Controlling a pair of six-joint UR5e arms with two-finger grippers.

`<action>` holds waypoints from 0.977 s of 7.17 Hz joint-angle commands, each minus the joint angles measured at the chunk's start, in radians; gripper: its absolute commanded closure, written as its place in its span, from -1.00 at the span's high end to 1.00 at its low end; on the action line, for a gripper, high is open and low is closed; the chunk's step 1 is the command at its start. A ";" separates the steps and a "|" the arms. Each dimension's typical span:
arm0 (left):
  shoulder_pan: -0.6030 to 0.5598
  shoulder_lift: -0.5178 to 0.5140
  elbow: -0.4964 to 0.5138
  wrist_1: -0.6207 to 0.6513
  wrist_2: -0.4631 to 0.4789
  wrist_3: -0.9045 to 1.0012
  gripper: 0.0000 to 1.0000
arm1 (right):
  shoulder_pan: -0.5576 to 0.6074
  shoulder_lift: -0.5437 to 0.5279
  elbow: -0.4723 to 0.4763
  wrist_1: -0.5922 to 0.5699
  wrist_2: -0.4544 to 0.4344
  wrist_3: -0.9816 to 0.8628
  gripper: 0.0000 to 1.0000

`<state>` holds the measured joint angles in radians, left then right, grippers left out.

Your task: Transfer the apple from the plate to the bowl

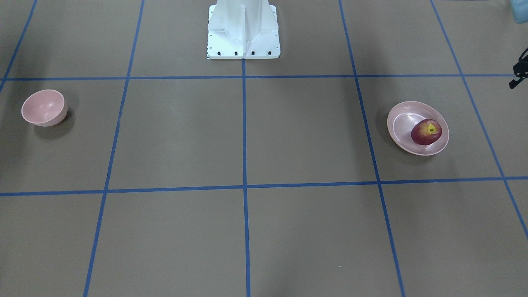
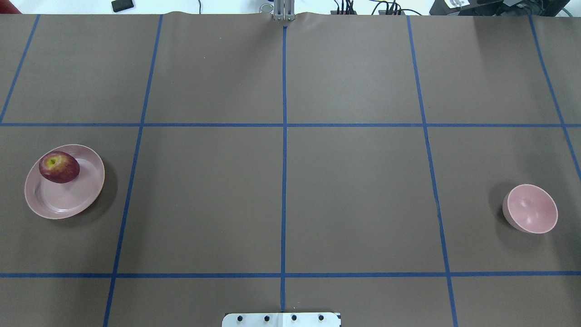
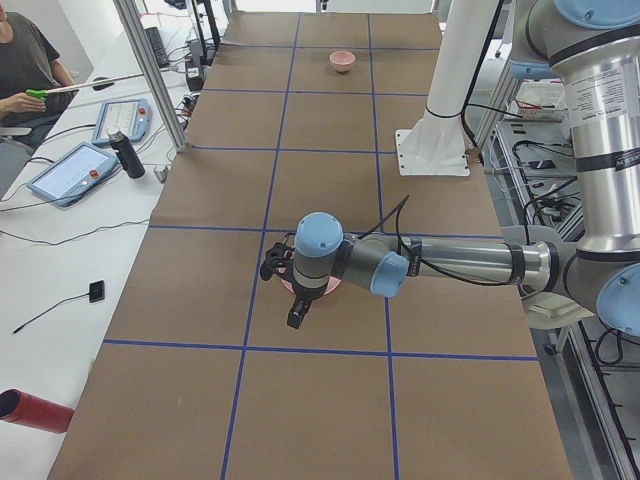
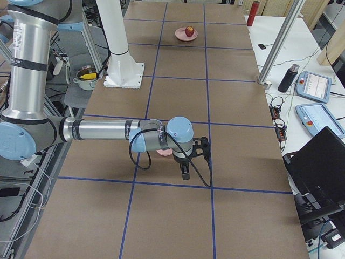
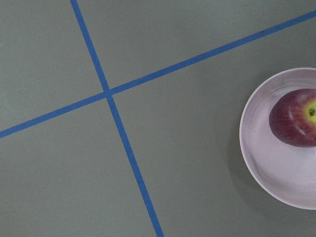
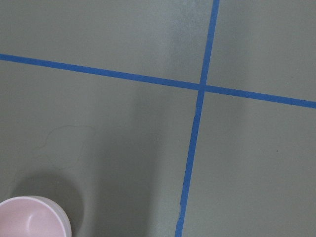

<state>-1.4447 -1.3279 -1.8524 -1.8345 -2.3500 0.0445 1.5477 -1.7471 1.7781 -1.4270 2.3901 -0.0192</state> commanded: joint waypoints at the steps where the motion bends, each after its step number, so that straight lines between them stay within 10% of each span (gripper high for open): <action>1: -0.020 0.033 -0.036 0.005 -0.003 0.003 0.96 | 0.000 -0.005 0.007 0.011 0.012 0.007 1.00; 7: -0.017 0.102 -0.031 -0.103 -0.043 0.003 0.97 | -0.032 -0.035 0.049 0.061 0.034 0.007 1.00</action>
<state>-1.4630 -1.2311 -1.8800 -1.9326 -2.3783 0.0486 1.5309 -1.7789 1.8252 -1.4014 2.4205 -0.0115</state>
